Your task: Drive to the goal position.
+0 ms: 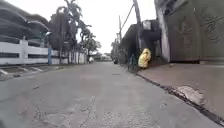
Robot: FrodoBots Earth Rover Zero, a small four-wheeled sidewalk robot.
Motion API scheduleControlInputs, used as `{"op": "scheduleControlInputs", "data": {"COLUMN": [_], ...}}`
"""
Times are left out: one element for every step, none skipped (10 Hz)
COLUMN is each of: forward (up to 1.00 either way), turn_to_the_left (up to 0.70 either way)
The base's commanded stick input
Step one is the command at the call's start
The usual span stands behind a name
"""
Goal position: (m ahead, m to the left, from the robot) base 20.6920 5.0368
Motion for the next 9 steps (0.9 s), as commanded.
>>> {"op": "scheduleControlInputs", "data": {"forward": [0.7,0.7,0.7,0.7,0.7,0.7,0.7,0.7,0.7], "turn_to_the_left": [0.01,0.01,0.01,0.01,0.01,0.01,0.01,0.01,0.01]}}
